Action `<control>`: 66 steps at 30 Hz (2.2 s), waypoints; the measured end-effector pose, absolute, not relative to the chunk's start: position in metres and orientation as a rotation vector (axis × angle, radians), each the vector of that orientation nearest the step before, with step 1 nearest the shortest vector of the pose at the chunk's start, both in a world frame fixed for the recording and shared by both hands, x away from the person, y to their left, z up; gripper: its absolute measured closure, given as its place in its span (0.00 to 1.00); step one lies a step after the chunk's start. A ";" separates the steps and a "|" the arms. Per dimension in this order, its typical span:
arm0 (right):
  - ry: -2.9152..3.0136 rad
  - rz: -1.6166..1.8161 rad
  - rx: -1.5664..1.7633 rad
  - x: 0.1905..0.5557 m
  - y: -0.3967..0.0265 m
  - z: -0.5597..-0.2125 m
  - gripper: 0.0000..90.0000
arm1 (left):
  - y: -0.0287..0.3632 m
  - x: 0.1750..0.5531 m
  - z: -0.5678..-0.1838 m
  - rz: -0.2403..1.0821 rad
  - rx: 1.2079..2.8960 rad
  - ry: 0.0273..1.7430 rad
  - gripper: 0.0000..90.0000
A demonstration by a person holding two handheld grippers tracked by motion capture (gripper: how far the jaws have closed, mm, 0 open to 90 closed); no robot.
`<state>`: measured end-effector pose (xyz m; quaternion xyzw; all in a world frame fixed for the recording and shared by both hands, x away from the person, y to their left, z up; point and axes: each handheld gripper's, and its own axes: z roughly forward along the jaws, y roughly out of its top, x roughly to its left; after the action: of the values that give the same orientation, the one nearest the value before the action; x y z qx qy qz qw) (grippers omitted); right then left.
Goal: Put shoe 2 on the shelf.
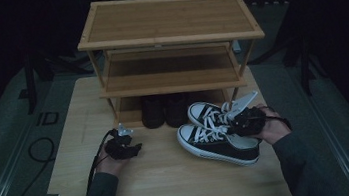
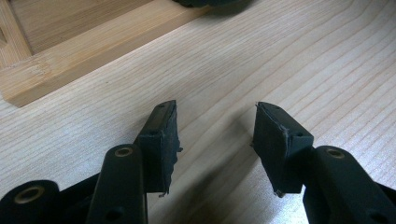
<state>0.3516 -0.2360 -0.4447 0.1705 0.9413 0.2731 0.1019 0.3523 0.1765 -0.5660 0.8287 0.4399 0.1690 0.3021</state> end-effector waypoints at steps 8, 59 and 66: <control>2.780 0.844 0.461 0.352 -0.236 -0.435 0.94 | 0.177 0.352 -0.566 0.448 2.197 1.165 0.56; 2.785 0.968 0.203 0.347 -0.210 -0.380 0.95 | 0.177 0.353 -0.566 0.447 2.197 1.164 0.56; 2.780 0.981 0.165 0.346 -0.208 -0.371 0.95 | 0.177 0.353 -0.566 0.447 2.200 1.162 0.56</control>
<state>0.3462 -0.2080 -0.3712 0.0557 0.9373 0.3307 0.0943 0.3527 0.1769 -0.5658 0.8298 0.4381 0.1685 0.3020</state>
